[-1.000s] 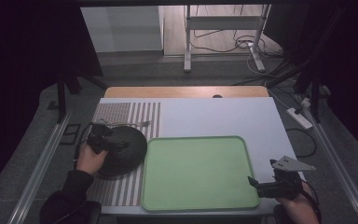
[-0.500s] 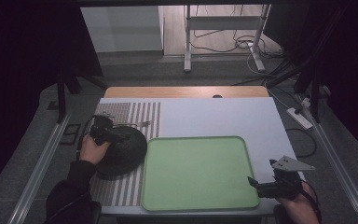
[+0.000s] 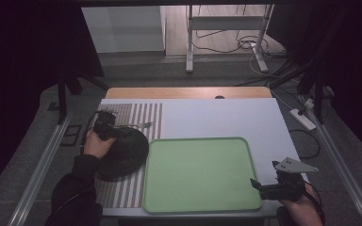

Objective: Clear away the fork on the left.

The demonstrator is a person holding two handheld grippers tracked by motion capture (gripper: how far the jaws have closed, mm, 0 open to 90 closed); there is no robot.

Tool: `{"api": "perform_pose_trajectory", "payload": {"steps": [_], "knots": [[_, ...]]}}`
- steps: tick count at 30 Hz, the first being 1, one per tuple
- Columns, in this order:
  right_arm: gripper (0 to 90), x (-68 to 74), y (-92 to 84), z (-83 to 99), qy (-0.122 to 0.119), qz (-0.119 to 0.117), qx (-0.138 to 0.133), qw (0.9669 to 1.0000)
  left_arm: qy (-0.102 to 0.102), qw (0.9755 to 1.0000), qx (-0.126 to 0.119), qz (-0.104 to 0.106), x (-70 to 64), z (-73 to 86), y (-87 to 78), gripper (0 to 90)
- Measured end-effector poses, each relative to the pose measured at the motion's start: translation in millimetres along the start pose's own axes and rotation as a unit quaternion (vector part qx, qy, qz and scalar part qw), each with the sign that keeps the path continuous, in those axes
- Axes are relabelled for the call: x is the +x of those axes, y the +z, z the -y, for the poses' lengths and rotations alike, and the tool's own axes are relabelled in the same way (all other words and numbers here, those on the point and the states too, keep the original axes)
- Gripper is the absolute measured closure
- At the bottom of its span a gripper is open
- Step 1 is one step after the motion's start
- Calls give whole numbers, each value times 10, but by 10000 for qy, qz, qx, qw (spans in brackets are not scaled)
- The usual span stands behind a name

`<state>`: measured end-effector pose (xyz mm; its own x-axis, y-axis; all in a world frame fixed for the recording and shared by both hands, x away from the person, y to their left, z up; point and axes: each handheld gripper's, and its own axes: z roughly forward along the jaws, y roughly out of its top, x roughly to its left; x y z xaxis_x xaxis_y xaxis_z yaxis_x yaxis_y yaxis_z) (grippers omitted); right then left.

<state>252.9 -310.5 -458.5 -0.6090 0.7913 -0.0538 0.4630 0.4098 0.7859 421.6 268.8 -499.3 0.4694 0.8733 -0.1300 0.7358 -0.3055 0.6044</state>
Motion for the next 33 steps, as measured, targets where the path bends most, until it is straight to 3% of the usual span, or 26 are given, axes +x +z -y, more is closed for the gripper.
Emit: {"api": "perform_pose_trajectory", "payload": {"steps": [11,17,22,25,28,33], "knots": [[0,-3,1,0,1,-17,0,10000,-137,9999,70,-56,225,-188,174,0],[0,-3,-1,1,3,-21,-3,10000,-160,9994,205,-224,284,-248,274,45],[0,0,0,1,-14,-25,-1,10000,-256,9995,166,-68,386,-277,250,421],[0,1,1,0,-22,-29,2,10000,-357,9990,218,-130,463,-289,265,685],[0,1,1,0,-22,-37,1,10000,-324,9986,358,-223,517,-287,297,886],[0,0,2,0,-29,-50,3,10000,-322,9972,554,-382,583,-275,374,887]]}}
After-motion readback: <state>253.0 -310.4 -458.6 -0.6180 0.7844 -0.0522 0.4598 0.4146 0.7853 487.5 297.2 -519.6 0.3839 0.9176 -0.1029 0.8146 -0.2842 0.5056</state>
